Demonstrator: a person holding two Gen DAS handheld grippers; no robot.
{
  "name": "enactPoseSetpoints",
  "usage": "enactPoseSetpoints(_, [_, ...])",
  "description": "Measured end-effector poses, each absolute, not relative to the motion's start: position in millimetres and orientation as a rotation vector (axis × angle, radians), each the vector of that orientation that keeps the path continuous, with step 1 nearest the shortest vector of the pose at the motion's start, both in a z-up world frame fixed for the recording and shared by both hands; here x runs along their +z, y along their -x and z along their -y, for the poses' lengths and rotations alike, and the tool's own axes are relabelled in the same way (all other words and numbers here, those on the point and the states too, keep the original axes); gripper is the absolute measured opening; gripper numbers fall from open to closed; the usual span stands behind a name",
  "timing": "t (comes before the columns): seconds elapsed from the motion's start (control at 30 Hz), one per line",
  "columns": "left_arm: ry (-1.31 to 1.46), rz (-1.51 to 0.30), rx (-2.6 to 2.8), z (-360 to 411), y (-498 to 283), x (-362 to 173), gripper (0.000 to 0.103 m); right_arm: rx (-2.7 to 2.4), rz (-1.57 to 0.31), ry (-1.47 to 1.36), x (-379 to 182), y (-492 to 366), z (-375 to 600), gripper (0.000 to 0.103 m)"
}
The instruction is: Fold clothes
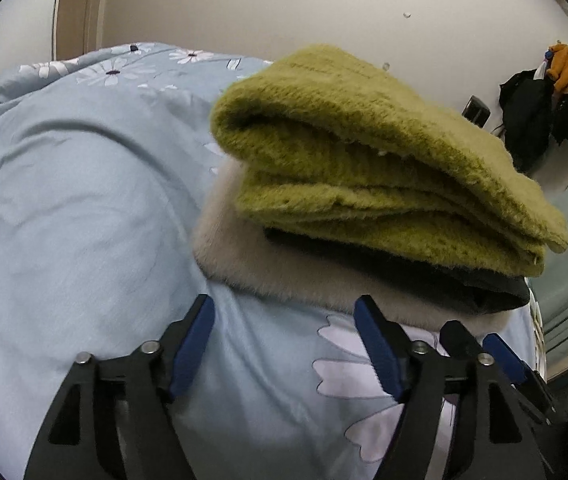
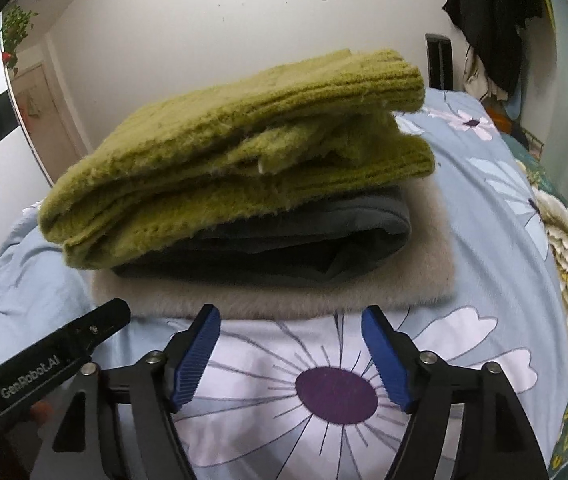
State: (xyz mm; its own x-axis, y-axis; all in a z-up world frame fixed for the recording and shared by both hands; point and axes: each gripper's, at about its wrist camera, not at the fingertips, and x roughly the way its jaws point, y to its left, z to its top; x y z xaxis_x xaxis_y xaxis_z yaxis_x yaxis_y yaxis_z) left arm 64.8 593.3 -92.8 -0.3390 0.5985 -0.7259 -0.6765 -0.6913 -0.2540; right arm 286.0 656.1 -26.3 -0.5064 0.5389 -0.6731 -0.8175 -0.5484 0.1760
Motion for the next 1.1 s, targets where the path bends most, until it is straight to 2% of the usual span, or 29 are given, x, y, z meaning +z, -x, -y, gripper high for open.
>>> enactPoseSetpoints(0.27, [1.023, -0.103, 2.138, -592.0, -55.8, -96.5, 0.084, 2.084, -0.572, 0.687, -36.3, -283.3, -661.5, 0.087])
enactPoseSetpoints(0.57, [1.018, -0.127, 2.165, -603.8, -47.4, -102.0, 0.084, 2.067, -0.532, 0.701, -40.6, -288.2, -669.7, 0.103])
enactPoseSetpoints(0.8, [0.960, -0.064, 2.166, -605.7, -40.0, -102.7, 0.092, 2.021, -0.444, 0.646, -30.1, -288.0, -670.7, 0.103])
enactPoseSetpoints(1.1, [0.946, -0.094, 2.176, -612.8, -32.1, -105.5, 0.092, 1.990, -0.421, 0.604, -31.5, -301.0, -670.0, 0.103])
